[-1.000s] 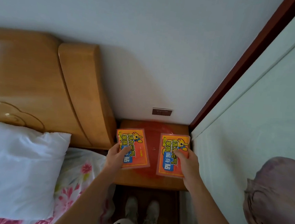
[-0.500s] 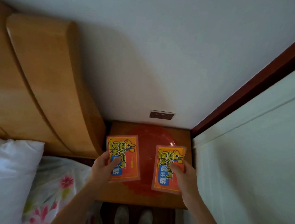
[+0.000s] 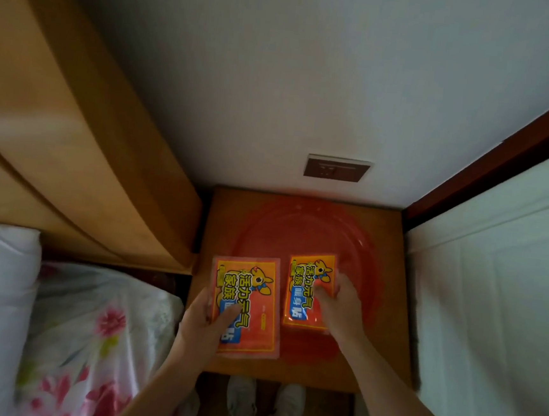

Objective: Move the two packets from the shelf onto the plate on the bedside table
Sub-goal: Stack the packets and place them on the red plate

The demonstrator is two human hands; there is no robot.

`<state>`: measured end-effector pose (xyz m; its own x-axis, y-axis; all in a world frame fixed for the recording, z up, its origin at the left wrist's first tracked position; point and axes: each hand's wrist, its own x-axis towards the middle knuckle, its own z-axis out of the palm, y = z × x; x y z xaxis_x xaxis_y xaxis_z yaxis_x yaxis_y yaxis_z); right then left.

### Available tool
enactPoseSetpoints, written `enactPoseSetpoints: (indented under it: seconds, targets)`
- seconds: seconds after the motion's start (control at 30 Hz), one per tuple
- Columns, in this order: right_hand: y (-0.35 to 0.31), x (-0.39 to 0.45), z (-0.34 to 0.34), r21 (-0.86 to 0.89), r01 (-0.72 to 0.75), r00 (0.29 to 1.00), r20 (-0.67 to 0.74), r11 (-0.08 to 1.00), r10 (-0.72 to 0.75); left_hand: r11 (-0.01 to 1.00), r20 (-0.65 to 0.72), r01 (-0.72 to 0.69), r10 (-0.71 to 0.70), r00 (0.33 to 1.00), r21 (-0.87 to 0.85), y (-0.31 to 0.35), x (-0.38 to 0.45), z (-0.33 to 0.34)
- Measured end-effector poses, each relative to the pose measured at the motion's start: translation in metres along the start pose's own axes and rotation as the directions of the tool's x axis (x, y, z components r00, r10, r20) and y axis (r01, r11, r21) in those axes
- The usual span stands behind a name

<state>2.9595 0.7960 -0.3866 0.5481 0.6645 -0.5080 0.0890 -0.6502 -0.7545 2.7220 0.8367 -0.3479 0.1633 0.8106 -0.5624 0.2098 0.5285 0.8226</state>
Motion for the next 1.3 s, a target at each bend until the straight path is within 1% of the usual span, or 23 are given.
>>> enactPoseSetpoints:
  seconds: [0.13,0.27,0.43,0.5,0.57,0.6,0.67,0.7,0.77,0.83,0.9,1.03,1.17,1.3]
  targets:
    - [0.007,0.011,0.020,-0.084,0.029,0.999,-0.029,0.996,-0.031,0.999,-0.017,-0.003,0.003,1.000,-0.043,-0.021,-0.003,-0.001]
    - [0.017,0.010,0.026,-0.196,0.000,0.996,-0.092,0.981,-0.019,0.996,-0.002,-0.001,0.001,1.000,-0.086,-0.028,-0.006,-0.002]
    - [0.021,-0.002,0.012,-0.207,0.022,0.998,-0.045,0.978,-0.032,0.997,0.016,-0.002,0.003,1.000,-0.079,-0.029,-0.007,-0.005]
    - [0.024,-0.011,-0.001,-0.268,0.069,0.997,-0.021,0.961,-0.077,0.997,0.022,0.007,-0.005,1.000,-0.078,-0.029,-0.006,-0.004]
    - [0.028,-0.023,-0.016,-0.403,0.150,0.987,0.014,0.903,-0.158,0.997,0.028,0.019,-0.017,0.999,-0.072,-0.028,-0.005,-0.001]
    - [0.033,-0.029,-0.024,-0.489,0.217,0.973,0.041,0.845,-0.226,0.998,0.026,0.017,-0.016,1.000,-0.055,-0.028,-0.003,0.001]
    - [0.047,-0.040,-0.038,-0.653,0.342,0.930,0.130,0.676,-0.345,1.000,0.026,0.017,-0.017,1.000,-0.007,-0.029,0.001,0.005]
    - [0.055,-0.046,-0.043,-0.715,0.380,0.911,0.180,0.587,-0.370,1.000,0.039,0.021,-0.021,0.999,0.011,-0.029,0.004,0.008]
    - [0.070,-0.056,-0.049,-0.798,0.419,0.891,0.268,0.434,-0.368,0.999,0.074,0.022,-0.025,0.997,0.050,-0.032,0.011,0.016]
    - [0.084,-0.062,-0.053,-0.830,0.441,0.883,0.334,0.342,-0.331,0.998,0.110,0.030,-0.036,0.993,0.051,-0.034,0.018,0.027]
    - [0.095,-0.066,-0.053,-0.835,0.467,0.872,0.379,0.293,-0.310,0.996,0.135,0.057,-0.067,0.989,0.075,-0.035,0.024,0.040]
    - [0.110,-0.064,-0.052,-0.828,0.507,0.848,0.429,0.238,-0.312,0.972,0.133,0.044,-0.076,0.988,0.230,-0.038,0.041,0.061]
    - [0.117,-0.063,-0.052,-0.817,0.527,0.835,0.447,0.233,-0.320,0.938,0.089,0.000,-0.032,0.996,0.348,-0.044,0.057,0.076]
    - [0.115,-0.065,-0.053,-0.822,0.517,0.843,0.443,0.237,-0.304,0.892,0.065,-0.033,0.004,0.998,0.452,-0.046,0.064,0.088]
